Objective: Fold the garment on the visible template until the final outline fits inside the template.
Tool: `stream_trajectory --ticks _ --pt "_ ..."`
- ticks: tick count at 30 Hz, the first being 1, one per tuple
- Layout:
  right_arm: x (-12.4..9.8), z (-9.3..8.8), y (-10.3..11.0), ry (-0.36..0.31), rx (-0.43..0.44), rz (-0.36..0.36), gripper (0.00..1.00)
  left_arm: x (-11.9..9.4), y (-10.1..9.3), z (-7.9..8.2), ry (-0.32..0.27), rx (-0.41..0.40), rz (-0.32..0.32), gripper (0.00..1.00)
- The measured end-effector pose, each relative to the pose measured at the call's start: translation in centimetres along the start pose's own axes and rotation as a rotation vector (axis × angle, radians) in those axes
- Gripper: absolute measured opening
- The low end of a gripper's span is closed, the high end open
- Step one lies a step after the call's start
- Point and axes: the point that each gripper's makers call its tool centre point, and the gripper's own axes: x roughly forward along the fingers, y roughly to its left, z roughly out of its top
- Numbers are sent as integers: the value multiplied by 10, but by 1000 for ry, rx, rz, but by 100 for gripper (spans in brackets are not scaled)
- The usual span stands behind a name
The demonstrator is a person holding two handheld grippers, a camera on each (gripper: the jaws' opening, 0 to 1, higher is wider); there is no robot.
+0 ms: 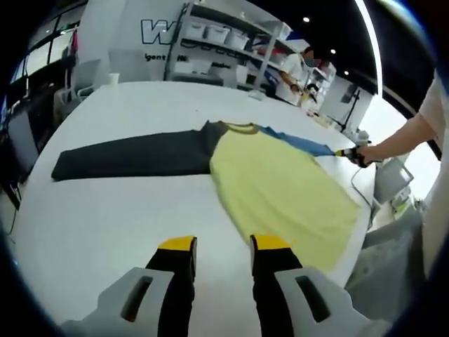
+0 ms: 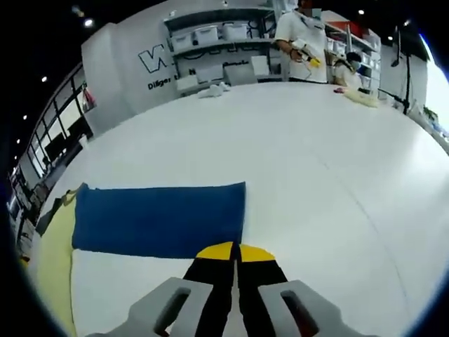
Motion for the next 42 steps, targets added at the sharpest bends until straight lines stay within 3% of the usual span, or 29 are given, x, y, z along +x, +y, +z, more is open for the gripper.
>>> stream_trajectory --ticks 8,11,14,17,21,23,34,42 --pt "-5 4 -1 -15 -11 15 0 -2 0 1 -3 5 0 28" --pt "-2 -4 -1 30 -32 25 0 -3 1 1 -4 8 2 28" --pt "-2 -6 -4 28 -29 20 0 -5 1 0 2 9 5 27" --pt "-1 -11 -1 44 -51 28 8 -5 0 0 0 9 7 27" --pt "1 -9 1 38 -98 45 10 -3 -2 3 -1 11 6 27" --pt "2 -8 4 41 -143 59 9 -3 -3 3 0 13 5 27" --pt "4 -8 5 37 -164 75 0 -4 -3 5 -1 18 9 27" --pt "-11 8 10 -15 -162 73 0 -3 -6 9 -13 20 5 26"
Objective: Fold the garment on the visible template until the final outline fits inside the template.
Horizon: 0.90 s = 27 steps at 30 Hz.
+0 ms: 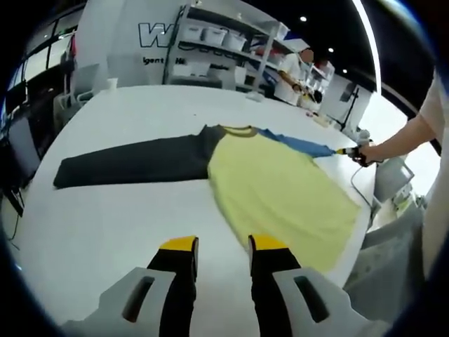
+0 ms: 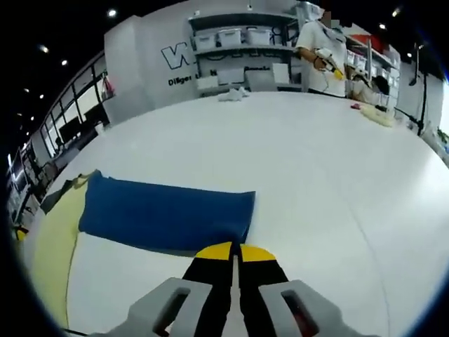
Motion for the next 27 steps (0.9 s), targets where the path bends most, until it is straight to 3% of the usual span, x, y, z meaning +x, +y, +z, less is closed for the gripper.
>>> stream_trajectory --ticks 7,16,23,27 --pt "-10 15 5 -38 -25 -10 0 -1 -1 2 -16 0 -7 26" --pt "-18 57 29 -128 -74 12 0 -8 3 3 -35 0 -5 26" --pt "-22 95 59 -206 -111 68 0 -10 3 5 -57 -4 -10 26" --pt "-24 115 88 -246 -138 118 0 -12 3 6 -69 -5 -12 26"
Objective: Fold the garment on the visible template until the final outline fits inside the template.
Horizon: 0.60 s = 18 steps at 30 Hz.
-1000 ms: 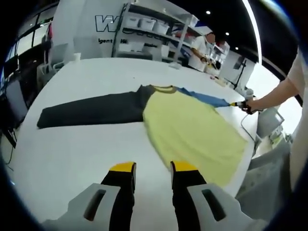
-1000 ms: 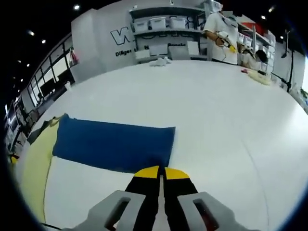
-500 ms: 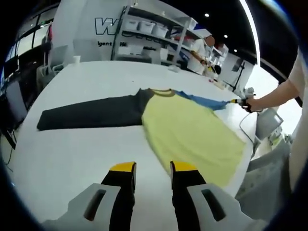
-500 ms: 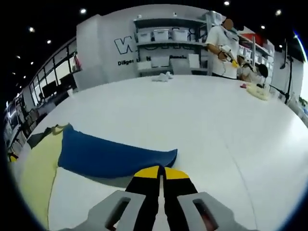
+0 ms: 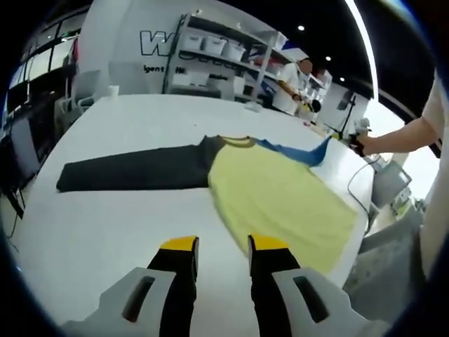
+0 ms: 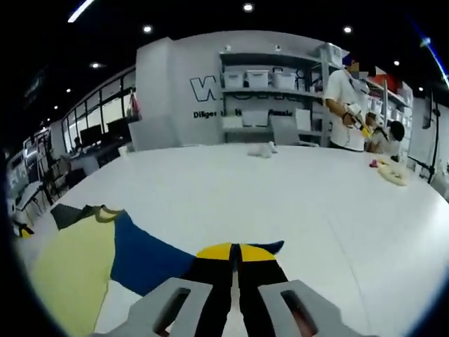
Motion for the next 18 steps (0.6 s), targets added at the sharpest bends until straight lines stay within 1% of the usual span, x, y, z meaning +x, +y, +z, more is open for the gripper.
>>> stream_trajectory --ticks 3,7,12,13,18 --pt "5 17 22 -31 -18 45 0 -3 1 -1 -4 6 0 26" --pt "15 33 53 -62 -36 108 0 -7 0 -4 -3 21 -4 27" --pt "28 39 91 -70 -50 173 0 -12 2 -7 -10 20 -1 27" --pt "29 39 94 -70 -51 178 0 -14 1 -7 -12 20 -1 27" --pt "41 45 136 -77 -69 249 0 -18 3 -10 -13 26 -3 28"
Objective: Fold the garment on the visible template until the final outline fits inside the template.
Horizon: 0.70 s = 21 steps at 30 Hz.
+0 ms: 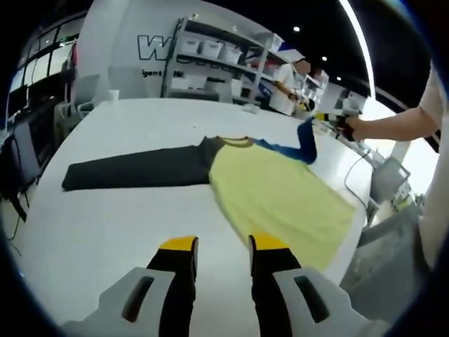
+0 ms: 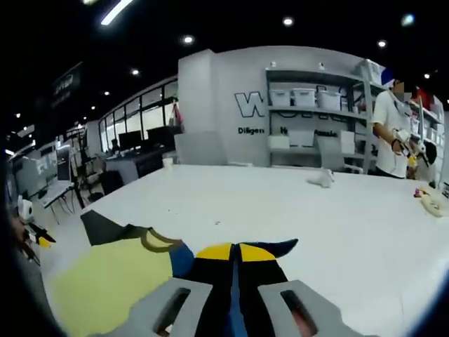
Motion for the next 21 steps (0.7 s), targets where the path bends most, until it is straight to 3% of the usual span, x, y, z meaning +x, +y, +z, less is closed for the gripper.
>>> stream_trajectory --ticks 11,21 --pt "30 31 84 -36 -31 152 0 -6 4 -1 -20 -4 1 29" --pt "50 28 151 -10 -68 279 0 -10 8 -3 -34 -8 5 30"
